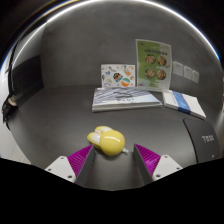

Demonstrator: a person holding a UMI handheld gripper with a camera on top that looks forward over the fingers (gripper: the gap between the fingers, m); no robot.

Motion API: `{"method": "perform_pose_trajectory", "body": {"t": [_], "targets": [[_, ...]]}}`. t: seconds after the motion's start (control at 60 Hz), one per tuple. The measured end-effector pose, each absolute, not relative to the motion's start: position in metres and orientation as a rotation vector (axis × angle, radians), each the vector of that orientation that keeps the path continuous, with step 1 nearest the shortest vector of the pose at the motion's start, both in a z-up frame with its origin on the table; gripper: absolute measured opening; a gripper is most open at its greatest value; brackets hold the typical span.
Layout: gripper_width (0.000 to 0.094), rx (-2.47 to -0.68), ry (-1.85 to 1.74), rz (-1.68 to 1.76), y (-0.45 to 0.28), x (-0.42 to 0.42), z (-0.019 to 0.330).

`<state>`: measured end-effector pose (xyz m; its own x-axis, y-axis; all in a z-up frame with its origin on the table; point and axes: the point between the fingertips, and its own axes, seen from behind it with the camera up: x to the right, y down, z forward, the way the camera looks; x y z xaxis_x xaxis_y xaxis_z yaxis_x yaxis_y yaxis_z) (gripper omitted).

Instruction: Arrange mouse

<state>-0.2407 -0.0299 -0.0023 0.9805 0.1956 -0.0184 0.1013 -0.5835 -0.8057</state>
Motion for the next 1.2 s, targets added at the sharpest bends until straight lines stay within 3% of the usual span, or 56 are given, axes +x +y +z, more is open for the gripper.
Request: {"method": "perform_pose_trajectory", "body": {"t": [0.217,0.25,0.317,0.467,0.567,0.633,0.717,0.8,0.9,0.983,1.067,1.133,1.2], "targets": [[0.0773,-2.198,-0.222,0.143,0.030,-0.238,-0.007],[0.0740,-2.208,-0.208,0.152,0.035,-0.238,-0.003],[0.0537,-2.217,-0.187,0.135,0.044,-0.235,-0.004],[0.0435,-2.195,-0.158,0.067,0.073,-0.249,-0.024],[0.0394,-2.233,-0.128,0.095,0.046,-0.244,-0.013],[0.0394,-2.175,-0.135,0.133,0.041,-0.247,0.019],[0.0394,-2.047,-0.158,0.064,0.042,-0.220,0.085],[0.0390,-1.938,-0.116,-0.036,0.036,-0.154,0.156],[0.0389,-1.870,-0.040,-0.198,0.020,-0.044,0.195],[0.0390,-1.917,0.032,-0.239,0.015,0.047,0.165],[0.0389,-2.000,0.058,-0.221,0.014,0.113,0.097],[0.0391,-2.063,0.056,-0.153,0.016,0.150,0.050],[0.0391,-2.119,0.034,-0.094,0.022,0.158,0.027]]}}
